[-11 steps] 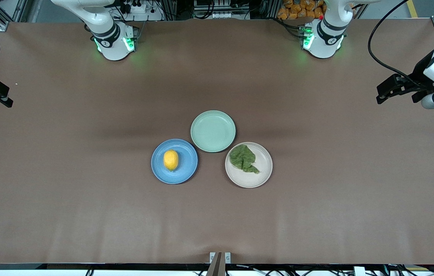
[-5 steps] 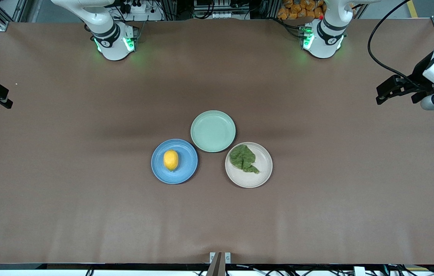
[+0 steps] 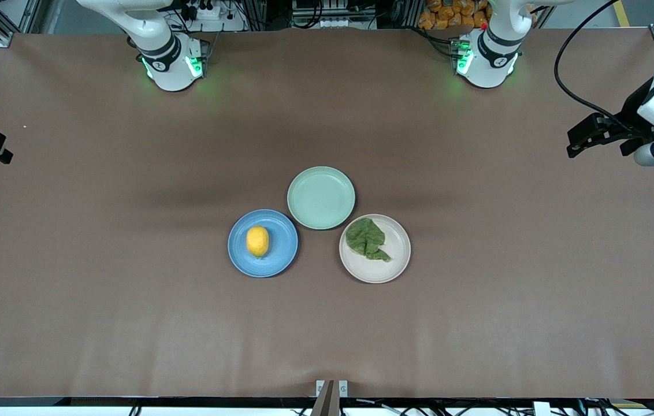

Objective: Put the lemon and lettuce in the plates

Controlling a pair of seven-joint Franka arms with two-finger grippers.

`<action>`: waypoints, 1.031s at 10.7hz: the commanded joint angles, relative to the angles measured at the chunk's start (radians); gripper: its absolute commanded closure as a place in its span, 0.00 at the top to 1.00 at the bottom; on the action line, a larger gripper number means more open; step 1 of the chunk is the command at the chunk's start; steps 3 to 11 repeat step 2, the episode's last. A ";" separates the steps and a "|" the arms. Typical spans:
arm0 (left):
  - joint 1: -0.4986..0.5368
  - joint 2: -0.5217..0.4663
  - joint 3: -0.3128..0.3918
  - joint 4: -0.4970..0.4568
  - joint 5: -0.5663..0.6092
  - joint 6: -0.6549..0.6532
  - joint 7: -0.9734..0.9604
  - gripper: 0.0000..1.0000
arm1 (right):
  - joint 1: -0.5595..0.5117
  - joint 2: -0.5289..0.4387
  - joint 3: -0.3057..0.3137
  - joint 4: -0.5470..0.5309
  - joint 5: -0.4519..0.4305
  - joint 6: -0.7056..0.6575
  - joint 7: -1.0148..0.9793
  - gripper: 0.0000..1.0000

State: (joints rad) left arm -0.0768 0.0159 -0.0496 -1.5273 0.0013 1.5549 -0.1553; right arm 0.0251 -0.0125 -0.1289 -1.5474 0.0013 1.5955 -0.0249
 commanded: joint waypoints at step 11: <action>0.009 0.006 -0.001 0.019 -0.015 0.001 0.029 1.00 | 0.013 0.016 -0.005 0.024 0.012 -0.048 0.040 1.00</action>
